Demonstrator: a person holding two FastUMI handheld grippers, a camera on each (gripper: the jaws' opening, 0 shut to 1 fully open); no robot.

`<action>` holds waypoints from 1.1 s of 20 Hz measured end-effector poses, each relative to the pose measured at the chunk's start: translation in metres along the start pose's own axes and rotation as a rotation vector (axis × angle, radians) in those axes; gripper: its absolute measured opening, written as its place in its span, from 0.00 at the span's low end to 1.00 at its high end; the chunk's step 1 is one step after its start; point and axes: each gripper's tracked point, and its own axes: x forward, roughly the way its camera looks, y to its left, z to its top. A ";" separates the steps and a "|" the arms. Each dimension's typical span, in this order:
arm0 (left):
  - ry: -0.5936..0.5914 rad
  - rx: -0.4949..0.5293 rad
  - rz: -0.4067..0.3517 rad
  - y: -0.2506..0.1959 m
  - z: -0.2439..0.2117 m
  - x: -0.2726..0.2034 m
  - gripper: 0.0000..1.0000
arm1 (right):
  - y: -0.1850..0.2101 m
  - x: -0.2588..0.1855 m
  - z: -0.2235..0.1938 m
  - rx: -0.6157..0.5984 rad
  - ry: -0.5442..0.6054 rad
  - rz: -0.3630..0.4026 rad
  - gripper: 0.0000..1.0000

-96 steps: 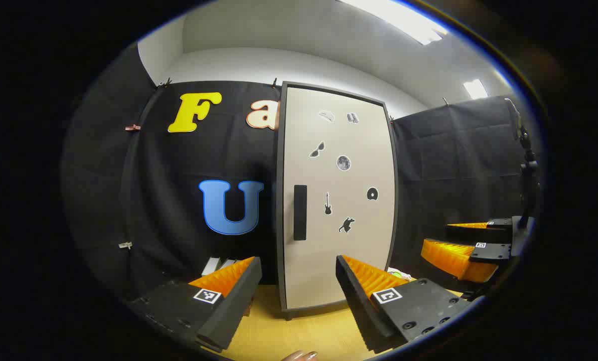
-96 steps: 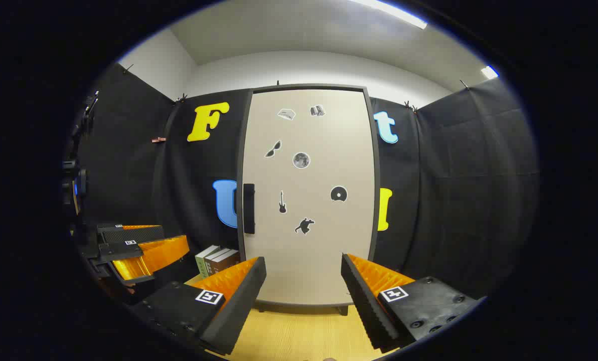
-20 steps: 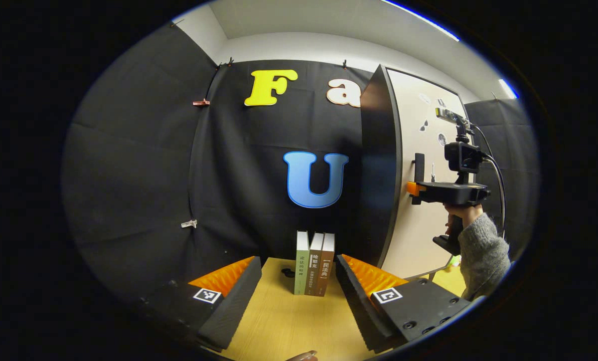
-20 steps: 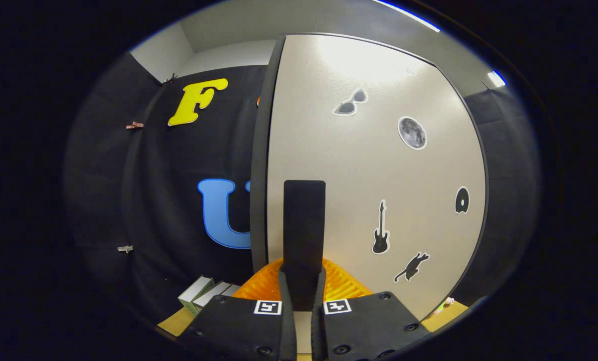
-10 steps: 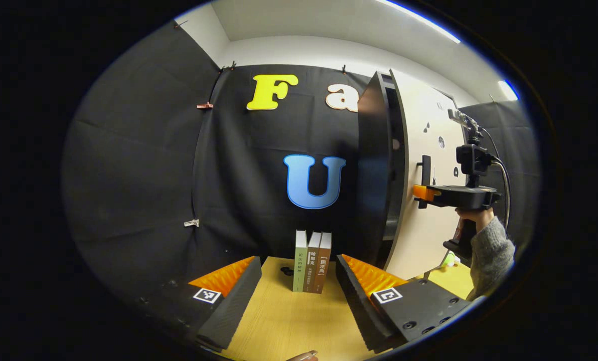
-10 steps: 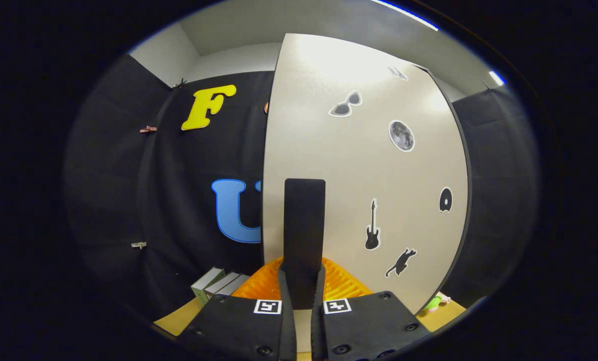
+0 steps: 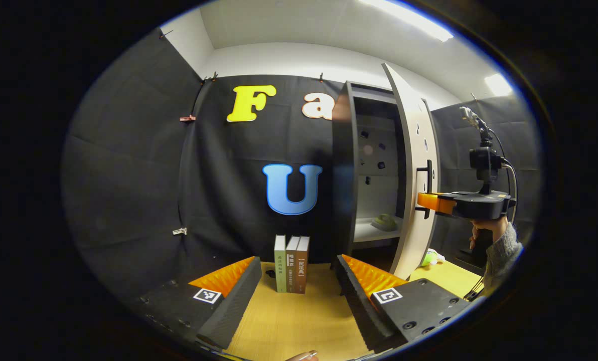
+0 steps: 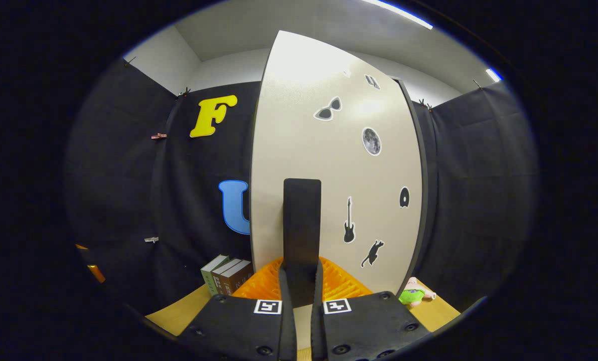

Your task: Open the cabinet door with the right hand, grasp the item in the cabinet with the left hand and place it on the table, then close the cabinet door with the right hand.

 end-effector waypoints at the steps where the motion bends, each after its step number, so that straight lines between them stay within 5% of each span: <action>1: 0.000 -0.004 -0.022 -0.010 0.000 0.001 0.94 | -0.009 -0.010 0.001 0.005 0.003 0.000 0.15; 22: -0.043 0.002 -0.370 -0.166 0.024 0.049 0.94 | -0.146 -0.104 0.014 0.008 -0.001 -0.134 0.13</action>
